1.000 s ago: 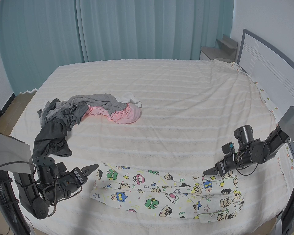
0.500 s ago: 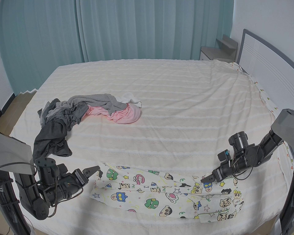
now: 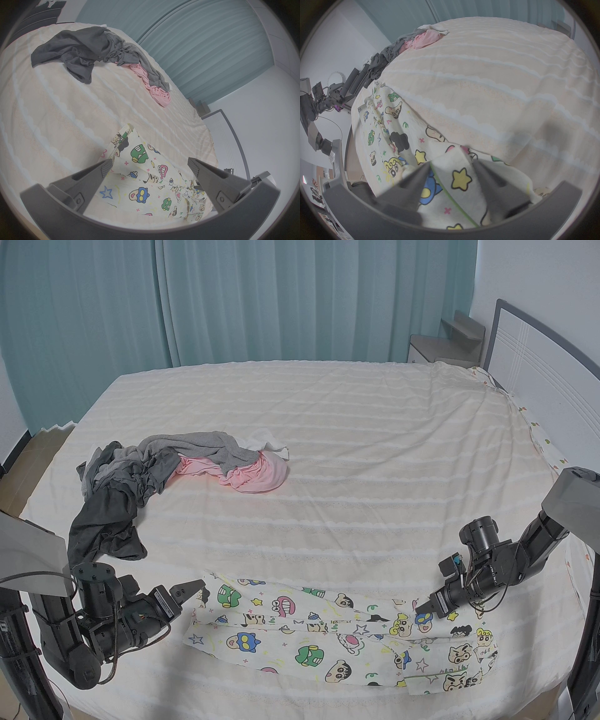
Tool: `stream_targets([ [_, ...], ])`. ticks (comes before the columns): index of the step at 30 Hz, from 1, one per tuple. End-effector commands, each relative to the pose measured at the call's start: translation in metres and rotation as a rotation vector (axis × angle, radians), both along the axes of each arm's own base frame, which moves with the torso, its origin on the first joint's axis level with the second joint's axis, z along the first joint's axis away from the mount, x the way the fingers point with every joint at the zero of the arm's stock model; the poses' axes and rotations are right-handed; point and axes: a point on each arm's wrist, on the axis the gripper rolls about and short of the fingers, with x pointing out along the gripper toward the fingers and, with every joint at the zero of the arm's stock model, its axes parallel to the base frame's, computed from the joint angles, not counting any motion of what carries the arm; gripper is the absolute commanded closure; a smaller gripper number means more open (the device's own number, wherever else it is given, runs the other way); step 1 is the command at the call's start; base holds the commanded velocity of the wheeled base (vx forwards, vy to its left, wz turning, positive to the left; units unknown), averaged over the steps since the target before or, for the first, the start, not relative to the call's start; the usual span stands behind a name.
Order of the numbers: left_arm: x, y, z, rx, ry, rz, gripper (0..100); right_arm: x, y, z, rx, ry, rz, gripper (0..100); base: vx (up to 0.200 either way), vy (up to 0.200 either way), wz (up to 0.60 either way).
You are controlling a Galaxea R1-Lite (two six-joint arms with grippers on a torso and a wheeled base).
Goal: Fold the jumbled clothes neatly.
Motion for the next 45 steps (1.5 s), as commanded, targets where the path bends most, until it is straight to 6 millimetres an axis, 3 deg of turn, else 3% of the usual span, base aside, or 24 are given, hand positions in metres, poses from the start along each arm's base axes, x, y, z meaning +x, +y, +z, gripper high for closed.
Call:
stream_targets([
  [1, 0.001, 0.000, 0.001, -0.003, -0.014, 0.000, 0, -0.003, 0.003, 0.001, -0.002, 0.001, 0.010, 100, 0.000, 0.000, 0.00],
  [15, 0.001, 0.000, 0.001, -0.002, -0.016, 0.000, 0, -0.027, 0.011, 0.035, 0.015, -0.065, 0.051, 100, 0.000, 0.000, 0.00],
  [30, 0.000, 0.000, 0.002, -0.002, -0.017, -0.001, 0, -0.033, 0.026, 0.016, 0.013, -0.104, 0.086, 100, 0.000, 0.000, 0.00],
  [31, 0.000, 0.000, 0.002, -0.002, -0.017, -0.001, 0, -0.033, 0.027, 0.016, 0.013, -0.104, 0.087, 0, 0.000, 0.000, 0.00],
  [43, 0.000, -0.001, 0.002, -0.002, -0.017, -0.002, 0, -0.038, 0.014, 0.042, 0.056, -0.251, 0.050, 0, 0.000, 0.000, 0.00],
  [45, 0.000, 0.000, 0.002, -0.002, -0.017, -0.001, 0, -0.048, 0.009, 0.053, 0.129, -0.237, -0.049, 0, 0.000, 0.000, 0.00],
])
